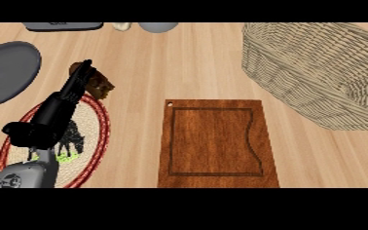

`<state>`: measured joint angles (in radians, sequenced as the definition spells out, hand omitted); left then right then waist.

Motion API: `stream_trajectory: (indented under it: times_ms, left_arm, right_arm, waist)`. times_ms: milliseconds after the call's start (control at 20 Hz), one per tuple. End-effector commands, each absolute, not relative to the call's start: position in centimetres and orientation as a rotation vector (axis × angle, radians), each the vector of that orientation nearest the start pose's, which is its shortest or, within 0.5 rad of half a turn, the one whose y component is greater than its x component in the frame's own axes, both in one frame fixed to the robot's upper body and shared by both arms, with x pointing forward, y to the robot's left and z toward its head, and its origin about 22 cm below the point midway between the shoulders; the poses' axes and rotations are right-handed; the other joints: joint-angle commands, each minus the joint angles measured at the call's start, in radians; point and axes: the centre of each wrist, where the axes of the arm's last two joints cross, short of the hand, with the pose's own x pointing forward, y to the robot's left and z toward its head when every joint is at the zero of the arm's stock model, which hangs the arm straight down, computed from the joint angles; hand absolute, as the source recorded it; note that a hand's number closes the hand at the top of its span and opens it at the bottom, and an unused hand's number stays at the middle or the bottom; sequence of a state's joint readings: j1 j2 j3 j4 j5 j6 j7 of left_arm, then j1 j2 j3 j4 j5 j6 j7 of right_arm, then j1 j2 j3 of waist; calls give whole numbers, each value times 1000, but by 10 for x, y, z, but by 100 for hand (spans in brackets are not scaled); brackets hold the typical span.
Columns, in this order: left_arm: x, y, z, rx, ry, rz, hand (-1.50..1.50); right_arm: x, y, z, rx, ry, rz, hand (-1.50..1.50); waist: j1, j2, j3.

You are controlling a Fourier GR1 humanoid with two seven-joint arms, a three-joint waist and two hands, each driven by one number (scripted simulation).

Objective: Pick the cupcake from the cutting board and place it in the basket

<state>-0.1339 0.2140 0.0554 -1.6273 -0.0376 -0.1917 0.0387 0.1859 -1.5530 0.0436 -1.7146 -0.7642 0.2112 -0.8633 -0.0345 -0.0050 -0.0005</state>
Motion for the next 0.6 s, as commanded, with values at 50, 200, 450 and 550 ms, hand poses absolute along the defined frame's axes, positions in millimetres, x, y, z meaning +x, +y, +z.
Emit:
stream_trajectory:
  times_ms: [50, 200, 450, 550]
  left_arm:
    - [279, 263, 52, 42, -1685, -386, 0]
    - [277, 271, 63, 22, -1702, -390, 0]
    - [282, 266, 55, 2, -1697, -409, 0]
    - [287, 252, 60, 0, -1704, -431, 0]
  right_arm:
    - [234, -440, 279, 58, -2041, 830, 150]
    - [239, -450, 272, -37, -2040, 742, 150]
    - [257, -436, 277, -101, -1997, 724, 150]
    - [267, -442, 270, -119, -1975, 735, 150]
  waist:
    - [26, 7, -1]
    - [58, 12, 0]
    - [80, 16, 0]
    - [94, 19, 0]
